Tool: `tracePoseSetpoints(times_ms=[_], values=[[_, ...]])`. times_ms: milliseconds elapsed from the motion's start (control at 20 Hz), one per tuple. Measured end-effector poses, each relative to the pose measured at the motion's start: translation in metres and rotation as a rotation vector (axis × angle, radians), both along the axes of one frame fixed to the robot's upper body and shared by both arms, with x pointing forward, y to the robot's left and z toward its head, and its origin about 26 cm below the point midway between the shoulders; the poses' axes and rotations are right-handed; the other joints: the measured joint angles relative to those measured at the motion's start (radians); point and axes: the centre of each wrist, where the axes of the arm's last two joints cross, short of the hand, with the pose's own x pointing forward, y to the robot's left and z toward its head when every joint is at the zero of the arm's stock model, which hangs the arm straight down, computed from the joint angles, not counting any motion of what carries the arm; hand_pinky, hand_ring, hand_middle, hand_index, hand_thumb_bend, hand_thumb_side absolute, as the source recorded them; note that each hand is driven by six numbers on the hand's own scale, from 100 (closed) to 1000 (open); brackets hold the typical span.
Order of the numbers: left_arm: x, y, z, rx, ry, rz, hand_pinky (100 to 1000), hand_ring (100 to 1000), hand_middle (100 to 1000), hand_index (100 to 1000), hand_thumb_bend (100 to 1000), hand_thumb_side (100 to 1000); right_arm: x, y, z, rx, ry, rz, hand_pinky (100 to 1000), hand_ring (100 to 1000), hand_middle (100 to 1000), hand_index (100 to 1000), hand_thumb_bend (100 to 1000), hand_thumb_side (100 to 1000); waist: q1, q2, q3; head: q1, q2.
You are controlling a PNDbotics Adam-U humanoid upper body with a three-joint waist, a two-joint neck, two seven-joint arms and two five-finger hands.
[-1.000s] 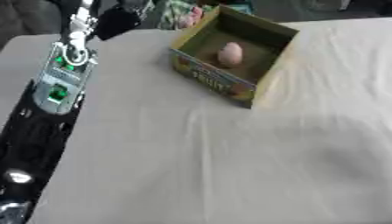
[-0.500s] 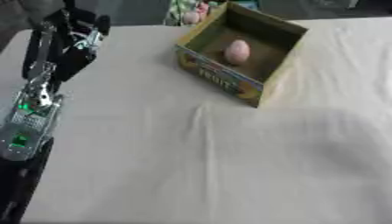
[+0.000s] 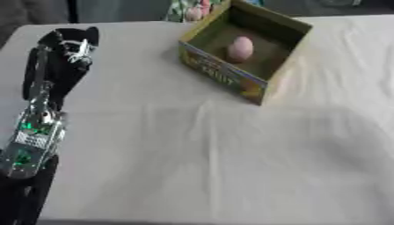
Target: Pick up objects on the table and place them in the box.
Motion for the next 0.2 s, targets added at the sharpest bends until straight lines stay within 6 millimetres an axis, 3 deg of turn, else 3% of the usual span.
tracePoseSetpoints(times_ms=[200], values=[[-0.0011,-0.001,-0.0042,-0.019,0.011,-0.005,502,554,569,635,438,523,-0.0001,-0.0001,-0.0001,0.001,-0.001,-0.001,646,722,680,795,100,230,0.0,0.0,0.0,0.0,0.001]])
